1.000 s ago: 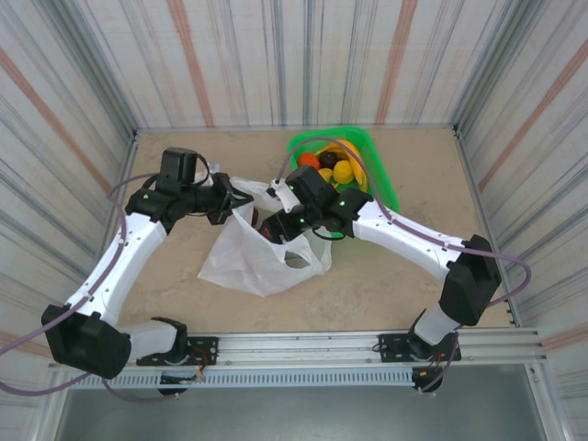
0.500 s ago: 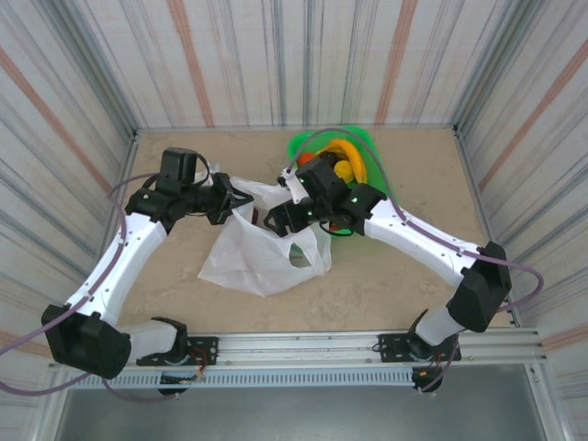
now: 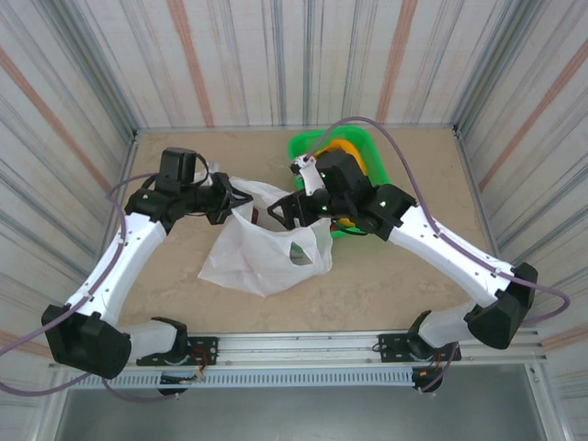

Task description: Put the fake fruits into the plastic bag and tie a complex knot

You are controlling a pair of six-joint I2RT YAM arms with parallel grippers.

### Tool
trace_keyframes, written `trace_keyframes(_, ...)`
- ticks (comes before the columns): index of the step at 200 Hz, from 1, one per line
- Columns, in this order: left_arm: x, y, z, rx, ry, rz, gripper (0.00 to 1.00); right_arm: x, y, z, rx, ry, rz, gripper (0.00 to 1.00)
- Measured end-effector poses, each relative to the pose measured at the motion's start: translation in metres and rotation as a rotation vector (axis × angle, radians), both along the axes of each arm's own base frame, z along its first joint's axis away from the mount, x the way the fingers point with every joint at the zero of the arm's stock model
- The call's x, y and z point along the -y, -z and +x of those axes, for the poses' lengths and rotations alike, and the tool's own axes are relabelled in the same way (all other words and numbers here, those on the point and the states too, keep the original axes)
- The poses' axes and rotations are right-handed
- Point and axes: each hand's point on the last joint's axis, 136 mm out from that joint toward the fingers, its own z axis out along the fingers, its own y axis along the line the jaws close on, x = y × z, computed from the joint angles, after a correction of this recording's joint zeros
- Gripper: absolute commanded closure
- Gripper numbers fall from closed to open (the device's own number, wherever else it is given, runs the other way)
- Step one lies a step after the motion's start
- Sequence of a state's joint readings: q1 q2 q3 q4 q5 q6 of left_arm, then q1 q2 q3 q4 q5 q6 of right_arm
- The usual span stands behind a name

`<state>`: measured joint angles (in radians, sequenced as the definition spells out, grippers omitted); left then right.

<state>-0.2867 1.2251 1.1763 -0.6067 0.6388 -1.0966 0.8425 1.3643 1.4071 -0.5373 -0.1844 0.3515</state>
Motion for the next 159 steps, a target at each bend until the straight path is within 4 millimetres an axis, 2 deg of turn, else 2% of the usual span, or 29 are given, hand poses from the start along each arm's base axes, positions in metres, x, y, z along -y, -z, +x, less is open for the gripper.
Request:
trace_keyframes(25, -0.004, 0.005, 0.002, -0.008, -0.015, 0.002, 0.96, 0.012, -0.020, -0.006, 0.031, 0.011, 0.033, 0.05)
trace_keyframes(48, -0.008, 0.006, 0.004, -0.013, -0.027, 0.001, 0.96, 0.034, -0.036, -0.001, 0.061, 0.060, 0.062, 0.06)
trace_keyframes(77, -0.014, 0.005, 0.008, -0.012, -0.047, 0.001, 0.96, 0.066, -0.037, 0.012, 0.062, 0.151, 0.063, 0.06)
trace_keyframes(111, -0.025, 0.004, 0.011, -0.011, -0.076, -0.002, 0.96, 0.102, -0.012, 0.035, 0.005, 0.267, 0.006, 0.06)
trace_keyframes(137, -0.033, 0.000, 0.010, -0.002, -0.094, -0.007, 0.96, 0.124, 0.021, 0.051, -0.079, 0.336, -0.071, 0.07)
trace_keyframes(159, -0.036, -0.001, 0.009, 0.003, -0.093, -0.004, 0.96, 0.134, 0.049, 0.063, -0.126, 0.353, -0.157, 0.08)
